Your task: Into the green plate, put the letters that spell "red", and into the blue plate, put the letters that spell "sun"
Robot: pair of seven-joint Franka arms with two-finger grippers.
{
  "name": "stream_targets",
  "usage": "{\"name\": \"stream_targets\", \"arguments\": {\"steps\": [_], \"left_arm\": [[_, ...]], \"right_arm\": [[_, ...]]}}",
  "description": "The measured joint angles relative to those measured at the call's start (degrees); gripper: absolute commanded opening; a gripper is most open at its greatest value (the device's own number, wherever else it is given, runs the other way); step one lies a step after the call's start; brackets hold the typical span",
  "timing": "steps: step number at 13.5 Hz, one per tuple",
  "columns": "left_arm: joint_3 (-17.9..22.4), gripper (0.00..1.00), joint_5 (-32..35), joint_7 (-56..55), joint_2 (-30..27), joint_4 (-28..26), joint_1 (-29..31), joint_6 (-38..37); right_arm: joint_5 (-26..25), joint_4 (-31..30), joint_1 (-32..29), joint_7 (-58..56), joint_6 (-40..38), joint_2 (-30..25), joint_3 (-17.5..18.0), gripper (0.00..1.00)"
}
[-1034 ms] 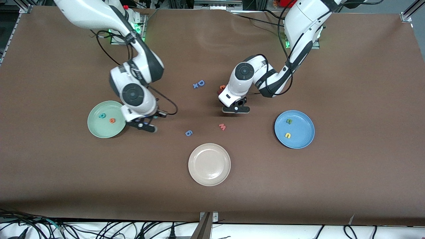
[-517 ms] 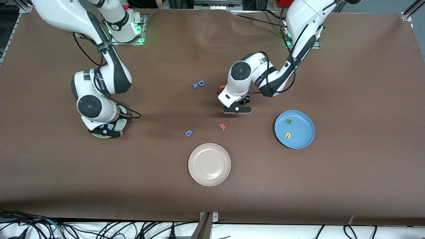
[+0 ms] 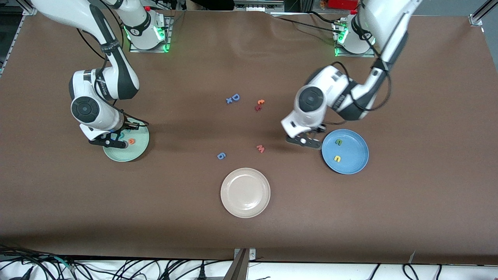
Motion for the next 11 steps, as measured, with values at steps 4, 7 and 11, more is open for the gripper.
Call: {"name": "stream_targets", "arguments": {"steps": [4,7,11], "left_arm": [[0.41,0.14,0.02,21.37,0.99,-0.21,11.99,0.57],[0.49,0.16,0.42,29.24,3.69,-0.51,16.93,4.53],[0.34,0.99,2.05,30.25,7.63,-0.77,17.74,8.69]], "right_arm": [[0.00,-0.03,0.02,-0.04,0.23,-0.01,-0.03,0.98],[0.00,0.30,0.02,-0.07,0.40,-0.32,-0.06,0.98],[0.53,6.11,0.04,-0.19,-6.33,-2.34,-0.08,0.98]]}}
